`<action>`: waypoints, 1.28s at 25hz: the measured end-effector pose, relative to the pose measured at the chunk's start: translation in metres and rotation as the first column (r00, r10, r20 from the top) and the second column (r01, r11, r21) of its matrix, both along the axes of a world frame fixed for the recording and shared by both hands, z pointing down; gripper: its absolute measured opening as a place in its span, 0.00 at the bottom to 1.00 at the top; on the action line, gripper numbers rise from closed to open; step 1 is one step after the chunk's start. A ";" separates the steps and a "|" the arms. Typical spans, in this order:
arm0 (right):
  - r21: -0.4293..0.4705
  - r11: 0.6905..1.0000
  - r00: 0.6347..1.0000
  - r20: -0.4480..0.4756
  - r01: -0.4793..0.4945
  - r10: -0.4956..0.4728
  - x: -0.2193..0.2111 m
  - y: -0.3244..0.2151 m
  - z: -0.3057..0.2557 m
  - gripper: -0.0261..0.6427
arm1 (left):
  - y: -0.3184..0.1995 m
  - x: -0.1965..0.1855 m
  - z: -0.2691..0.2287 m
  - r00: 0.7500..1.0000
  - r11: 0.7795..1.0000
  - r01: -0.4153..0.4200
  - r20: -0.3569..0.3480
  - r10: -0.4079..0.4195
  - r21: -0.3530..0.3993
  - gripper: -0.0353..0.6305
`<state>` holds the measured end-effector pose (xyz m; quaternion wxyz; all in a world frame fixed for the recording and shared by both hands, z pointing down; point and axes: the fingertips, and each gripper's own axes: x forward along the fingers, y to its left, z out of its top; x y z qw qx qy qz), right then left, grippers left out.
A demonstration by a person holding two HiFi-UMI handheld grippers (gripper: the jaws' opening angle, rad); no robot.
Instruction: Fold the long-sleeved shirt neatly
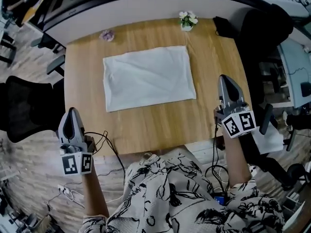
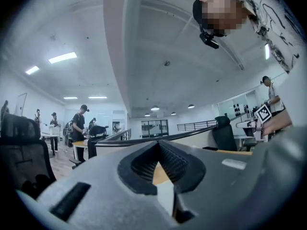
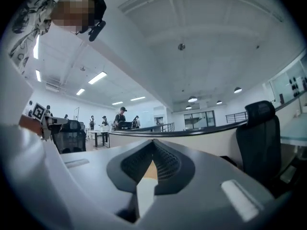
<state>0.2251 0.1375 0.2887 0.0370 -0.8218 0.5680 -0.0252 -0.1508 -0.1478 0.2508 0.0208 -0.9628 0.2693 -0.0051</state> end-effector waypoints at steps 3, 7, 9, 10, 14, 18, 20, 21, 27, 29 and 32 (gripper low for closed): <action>0.052 0.999 0.999 -0.051 0.000 0.002 -0.036 0.014 -0.034 0.05 | 0.017 -0.018 -0.025 0.999 0.999 -0.029 -0.040 0.030 0.012 0.06; 0.069 0.998 0.996 -0.082 -0.012 0.018 -0.081 0.036 -0.057 0.05 | 0.037 -0.052 -0.044 0.996 0.998 -0.049 -0.069 0.052 0.048 0.06; 0.051 0.998 0.995 -0.094 -0.029 0.034 -0.098 0.047 -0.061 0.05 | 0.048 -0.069 -0.049 0.995 0.997 -0.048 -0.081 0.052 0.053 0.06; 0.042 0.998 0.994 -0.099 -0.037 0.041 -0.108 0.053 -0.063 0.05 | 0.053 -0.078 -0.050 0.996 0.998 -0.042 -0.081 0.046 0.053 0.06; 0.049 0.997 0.993 -0.102 -0.058 0.063 -0.147 0.079 -0.072 0.05 | 0.067 -0.112 -0.053 0.997 0.999 -0.004 -0.077 0.007 0.039 0.06; 0.054 0.996 0.988 -0.133 -0.070 0.077 -0.188 0.105 -0.083 0.05 | 0.078 -0.142 -0.052 0.996 0.999 0.028 -0.080 -0.026 0.022 0.06; 0.051 0.996 0.988 -0.134 -0.071 0.077 -0.205 0.117 -0.086 0.05 | 0.084 -0.158 -0.052 0.996 0.998 0.056 -0.073 -0.054 0.019 0.06; 0.048 0.996 0.988 -0.133 -0.069 0.075 -0.213 0.122 -0.087 0.05 | 0.087 -0.164 -0.052 0.995 0.997 0.069 -0.068 -0.068 0.020 0.06; 0.054 0.996 0.988 -0.137 -0.065 0.071 -0.239 0.153 -0.093 0.05 | 0.111 -0.182 -0.058 0.995 0.996 0.085 -0.054 -0.084 0.030 0.06; 0.057 0.997 0.985 -0.166 -0.045 0.054 -0.249 0.158 -0.098 0.05 | 0.122 -0.188 -0.062 0.996 0.997 0.064 -0.065 -0.061 0.043 0.06; 0.059 0.998 0.979 -0.201 -0.019 0.030 -0.257 0.168 -0.102 0.05 | 0.142 -0.195 -0.070 0.996 0.995 0.043 -0.075 -0.036 0.088 0.06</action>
